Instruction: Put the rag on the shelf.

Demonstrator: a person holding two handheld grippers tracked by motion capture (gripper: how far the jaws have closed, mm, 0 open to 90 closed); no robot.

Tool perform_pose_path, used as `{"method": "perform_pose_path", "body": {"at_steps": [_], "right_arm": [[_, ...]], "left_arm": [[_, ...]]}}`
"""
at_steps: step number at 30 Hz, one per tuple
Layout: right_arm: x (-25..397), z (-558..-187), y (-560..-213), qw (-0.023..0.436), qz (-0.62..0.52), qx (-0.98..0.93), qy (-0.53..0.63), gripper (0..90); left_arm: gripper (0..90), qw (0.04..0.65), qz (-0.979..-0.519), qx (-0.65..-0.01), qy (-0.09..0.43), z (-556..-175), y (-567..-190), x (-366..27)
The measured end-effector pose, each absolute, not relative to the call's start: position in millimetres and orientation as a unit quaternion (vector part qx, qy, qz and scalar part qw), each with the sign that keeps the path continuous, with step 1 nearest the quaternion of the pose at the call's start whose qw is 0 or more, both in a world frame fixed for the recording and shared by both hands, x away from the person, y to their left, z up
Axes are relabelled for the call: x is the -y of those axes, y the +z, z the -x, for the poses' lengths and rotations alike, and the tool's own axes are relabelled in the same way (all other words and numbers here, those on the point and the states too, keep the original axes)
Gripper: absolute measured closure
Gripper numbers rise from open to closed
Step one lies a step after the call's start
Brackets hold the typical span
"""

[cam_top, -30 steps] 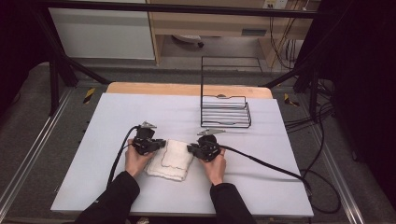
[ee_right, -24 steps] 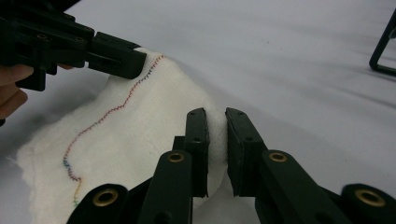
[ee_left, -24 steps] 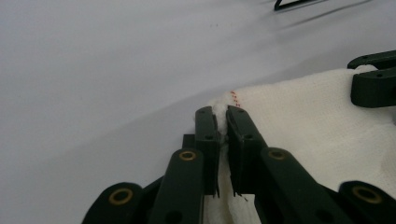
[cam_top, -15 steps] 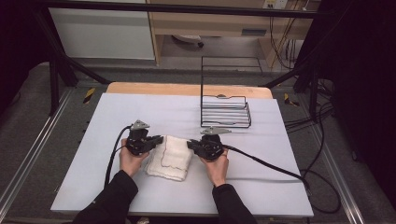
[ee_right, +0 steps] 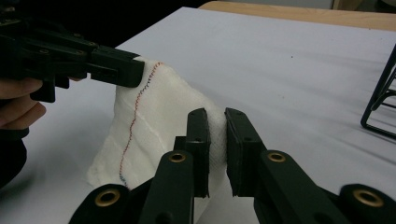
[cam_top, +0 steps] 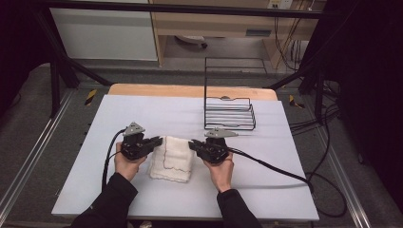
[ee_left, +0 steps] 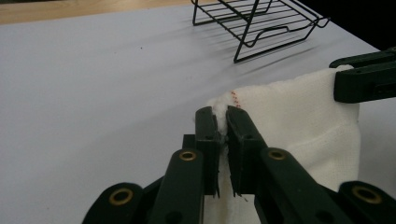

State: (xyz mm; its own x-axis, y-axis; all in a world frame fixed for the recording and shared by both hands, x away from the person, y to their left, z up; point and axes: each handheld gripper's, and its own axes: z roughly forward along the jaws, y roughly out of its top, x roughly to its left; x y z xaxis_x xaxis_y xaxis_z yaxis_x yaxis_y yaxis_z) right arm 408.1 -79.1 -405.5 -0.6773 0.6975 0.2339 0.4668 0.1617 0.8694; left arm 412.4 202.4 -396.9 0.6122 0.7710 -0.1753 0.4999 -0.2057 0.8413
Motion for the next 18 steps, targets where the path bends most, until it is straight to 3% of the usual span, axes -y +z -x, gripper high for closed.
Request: {"method": "perform_pose_path", "body": {"at_steps": [18], "right_arm": [[85.8, -395.5, -379.5, 0.143, -0.358, -0.736, 0.556, 80.9]], "left_arm": [[83.1, 0.513, -0.741, -0.391, 0.187, -392.3, -375.0, -202.2]]}}
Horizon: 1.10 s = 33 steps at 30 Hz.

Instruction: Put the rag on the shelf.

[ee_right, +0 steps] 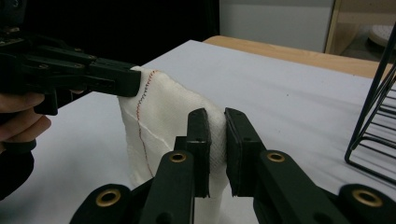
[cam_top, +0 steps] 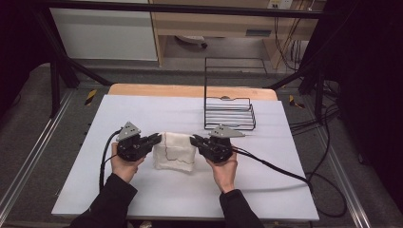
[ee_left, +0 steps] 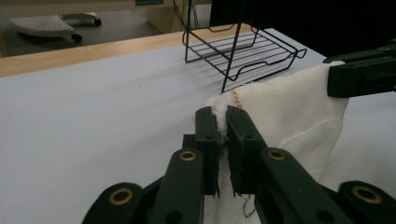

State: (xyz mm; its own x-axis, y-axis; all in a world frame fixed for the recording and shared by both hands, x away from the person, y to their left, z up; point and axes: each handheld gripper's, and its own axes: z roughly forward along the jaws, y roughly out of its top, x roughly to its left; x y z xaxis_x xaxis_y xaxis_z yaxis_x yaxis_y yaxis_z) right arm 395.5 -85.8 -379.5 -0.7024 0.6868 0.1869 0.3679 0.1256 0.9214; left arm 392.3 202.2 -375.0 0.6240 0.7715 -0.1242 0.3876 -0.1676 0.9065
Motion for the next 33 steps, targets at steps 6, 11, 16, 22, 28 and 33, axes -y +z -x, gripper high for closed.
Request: {"method": "perform_pose_path", "body": {"at_steps": [6, 11, 16, 22, 28, 33], "right_arm": [[85.9, -392.0, -370.7, 0.152, -0.348, -0.733, 0.565, 80.9], [87.8, -388.8, -365.2, 0.159, -0.339, -0.727, 0.576, 80.9], [88.2, -386.5, -359.9, 0.167, -0.333, -0.723, 0.582, 81.0], [87.7, -382.8, -352.6, 0.175, -0.325, -0.719, 0.588, 81.0], [87.8, -381.5, -345.6, 0.186, -0.319, -0.712, 0.598, 81.1], [87.8, -381.1, -340.7, 0.192, -0.314, -0.707, 0.604, 81.1]], "left_arm": [[83.0, 0.527, -0.731, -0.388, 0.195, -388.6, -369.7, -203.5], [83.0, 0.541, -0.719, -0.388, 0.201, -384.9, -364.5, -203.5], [83.0, 0.545, -0.715, -0.386, 0.205, -383.0, -361.5, -203.2], [83.0, 0.556, -0.707, -0.382, 0.211, -379.4, -355.2, -204.2], [83.0, 0.566, -0.699, -0.378, 0.218, -375.7, -347.8, -204.9], [83.0, 0.579, -0.688, -0.375, 0.223, -374.0, -341.1, -204.5]]}}
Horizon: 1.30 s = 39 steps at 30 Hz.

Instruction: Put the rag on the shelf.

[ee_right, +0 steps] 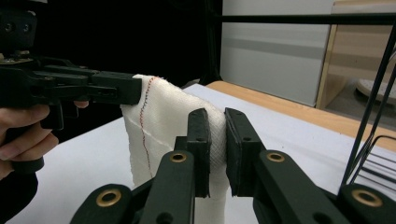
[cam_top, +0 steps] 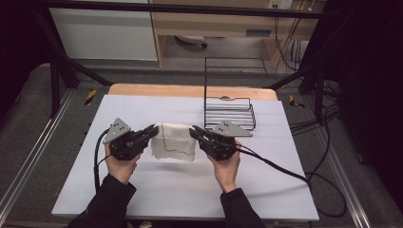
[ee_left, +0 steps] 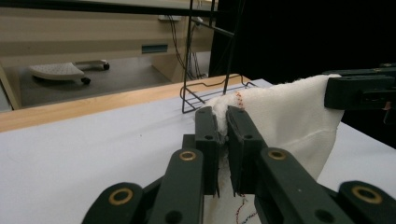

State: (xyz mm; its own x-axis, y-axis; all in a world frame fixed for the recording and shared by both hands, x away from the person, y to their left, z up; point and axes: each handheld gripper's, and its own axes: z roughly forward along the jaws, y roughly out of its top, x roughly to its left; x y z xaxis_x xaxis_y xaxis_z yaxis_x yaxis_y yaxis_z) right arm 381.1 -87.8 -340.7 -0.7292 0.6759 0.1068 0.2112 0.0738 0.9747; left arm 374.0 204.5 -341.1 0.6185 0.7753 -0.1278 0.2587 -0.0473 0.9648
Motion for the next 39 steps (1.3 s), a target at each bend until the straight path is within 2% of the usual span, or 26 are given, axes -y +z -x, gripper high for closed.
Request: {"method": "perform_pose_path", "body": {"at_steps": [39], "right_arm": [[93.2, -381.8, -275.1, 0.262, -0.284, -0.67, 0.634, 81.2]], "left_arm": [[83.0, 0.631, -0.64, -0.349, 0.266, -383.7, -285.7, -192.7]]}}
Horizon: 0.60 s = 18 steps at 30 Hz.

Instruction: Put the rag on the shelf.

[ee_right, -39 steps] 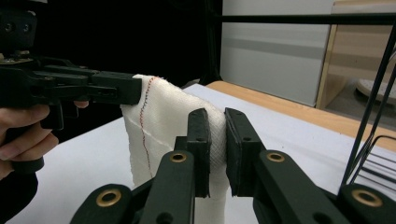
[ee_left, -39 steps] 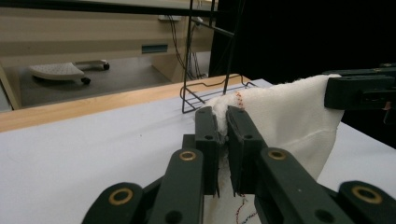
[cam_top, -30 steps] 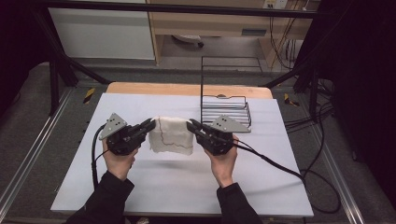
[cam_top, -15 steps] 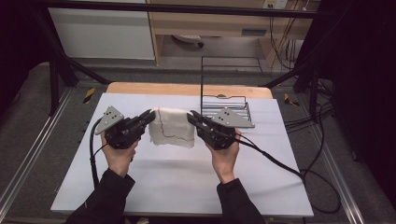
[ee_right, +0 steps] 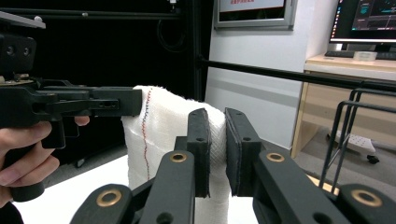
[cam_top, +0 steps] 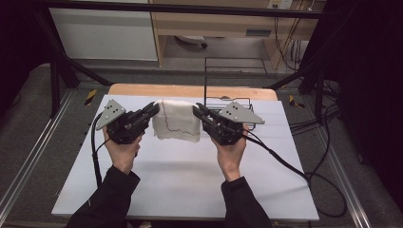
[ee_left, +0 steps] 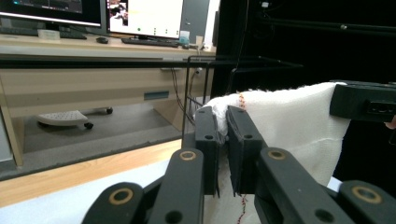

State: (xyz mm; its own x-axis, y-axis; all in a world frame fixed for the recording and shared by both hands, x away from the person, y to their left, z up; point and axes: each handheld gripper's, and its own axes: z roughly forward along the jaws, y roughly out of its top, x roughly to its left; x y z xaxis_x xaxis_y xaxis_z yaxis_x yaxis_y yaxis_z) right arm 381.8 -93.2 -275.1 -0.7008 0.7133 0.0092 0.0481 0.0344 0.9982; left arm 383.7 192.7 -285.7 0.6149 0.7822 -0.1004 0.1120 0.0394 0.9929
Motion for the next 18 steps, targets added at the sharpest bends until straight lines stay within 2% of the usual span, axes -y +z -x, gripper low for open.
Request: {"method": "perform_pose_path", "body": {"at_steps": [18], "right_arm": [[114.3, -384.2, -256.4, 0.294, -0.293, -0.656, 0.63, 81.2]], "left_arm": [[83.0, 0.646, -0.63, -0.339, 0.266, -394.8, -269.1, -164.4]]}}
